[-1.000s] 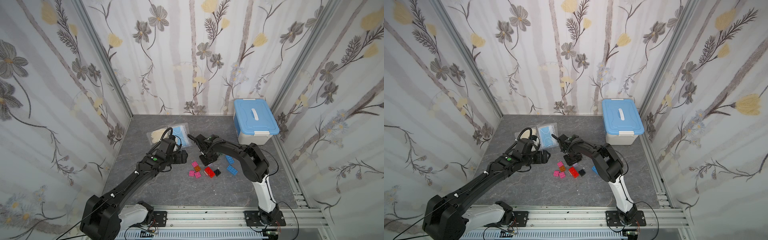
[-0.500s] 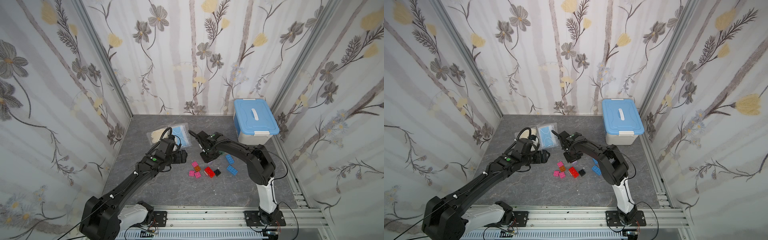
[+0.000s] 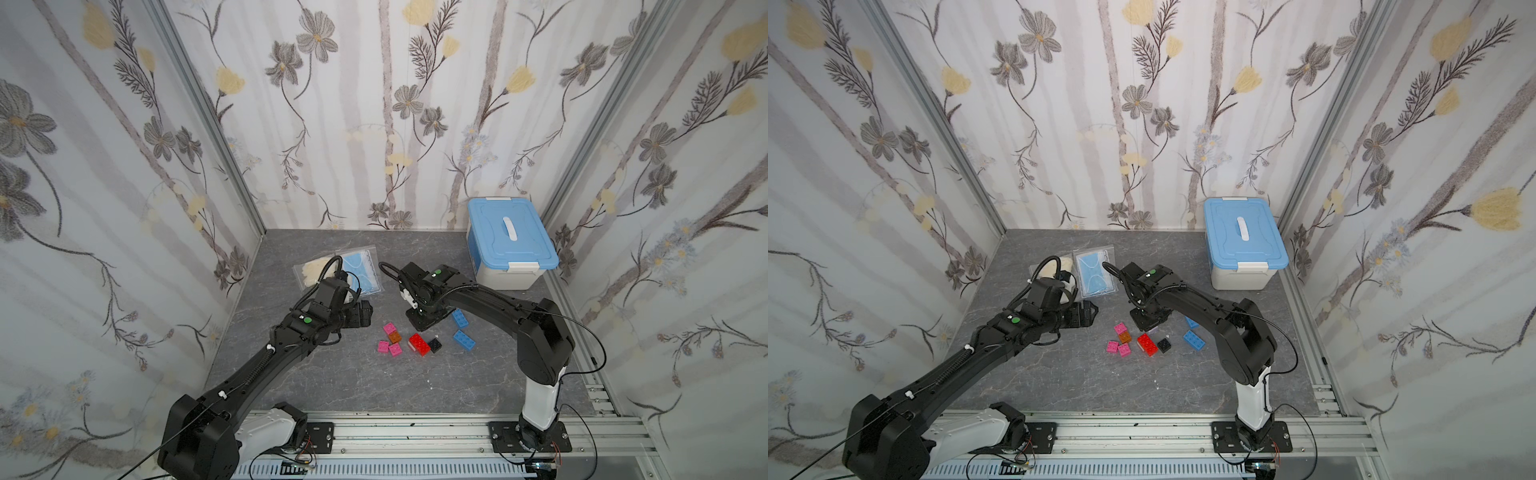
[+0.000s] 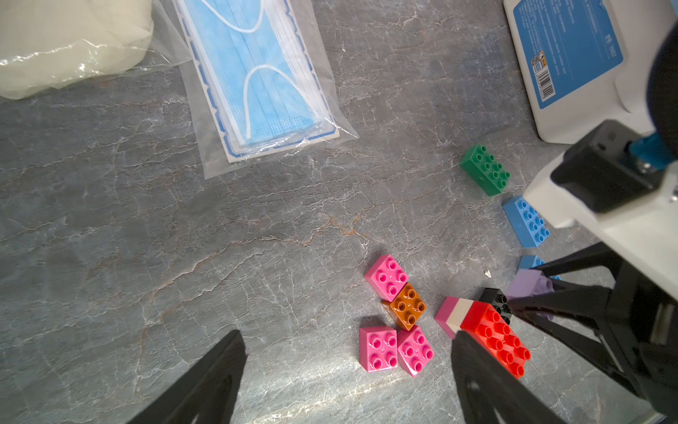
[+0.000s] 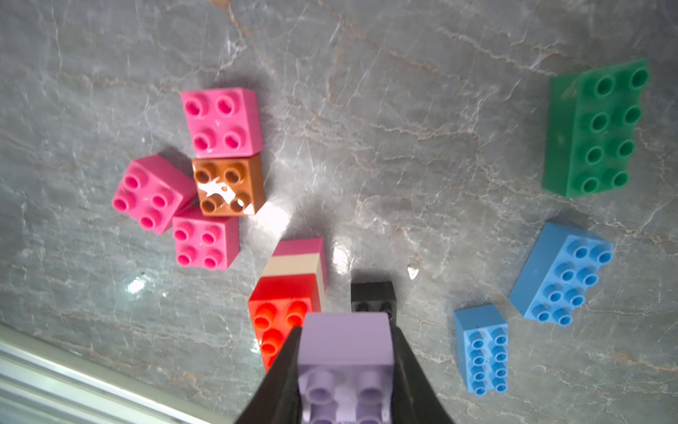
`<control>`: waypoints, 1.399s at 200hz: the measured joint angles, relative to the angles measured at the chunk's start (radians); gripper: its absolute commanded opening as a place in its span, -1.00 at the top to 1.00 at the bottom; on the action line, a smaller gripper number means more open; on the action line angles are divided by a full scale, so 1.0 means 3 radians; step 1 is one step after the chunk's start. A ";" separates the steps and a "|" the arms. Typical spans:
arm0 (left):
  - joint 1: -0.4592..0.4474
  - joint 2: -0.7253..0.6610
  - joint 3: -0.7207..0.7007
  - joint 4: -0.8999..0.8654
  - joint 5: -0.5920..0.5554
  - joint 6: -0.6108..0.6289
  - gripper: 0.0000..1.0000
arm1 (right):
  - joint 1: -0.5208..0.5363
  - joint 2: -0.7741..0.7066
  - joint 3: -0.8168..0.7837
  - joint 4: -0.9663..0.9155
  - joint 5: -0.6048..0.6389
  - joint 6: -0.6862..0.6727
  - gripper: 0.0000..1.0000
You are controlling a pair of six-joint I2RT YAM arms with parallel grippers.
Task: Assemble the letter p with lego
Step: Assemble the lego brick with the lego brick.
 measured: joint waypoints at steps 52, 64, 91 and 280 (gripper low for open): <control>0.0022 -0.0004 -0.0010 0.0001 -0.0001 0.0000 -0.80 | 0.0107 -0.0067 -0.0088 -0.0025 -0.0052 -0.0072 0.54; 0.0023 -0.0009 -0.0014 0.0000 -0.0003 0.0000 -0.80 | 0.0114 -0.0066 -0.0088 -0.0024 -0.0071 -0.0080 0.54; 0.0025 -0.0020 -0.0020 0.0001 -0.0001 0.0000 -0.80 | 0.0136 -0.0006 -0.0064 -0.0008 -0.0097 -0.0081 0.55; 0.0056 -0.0019 -0.0024 0.0003 0.0014 0.0000 -0.80 | 0.0189 0.0170 0.0003 0.0033 -0.0135 -0.0070 0.58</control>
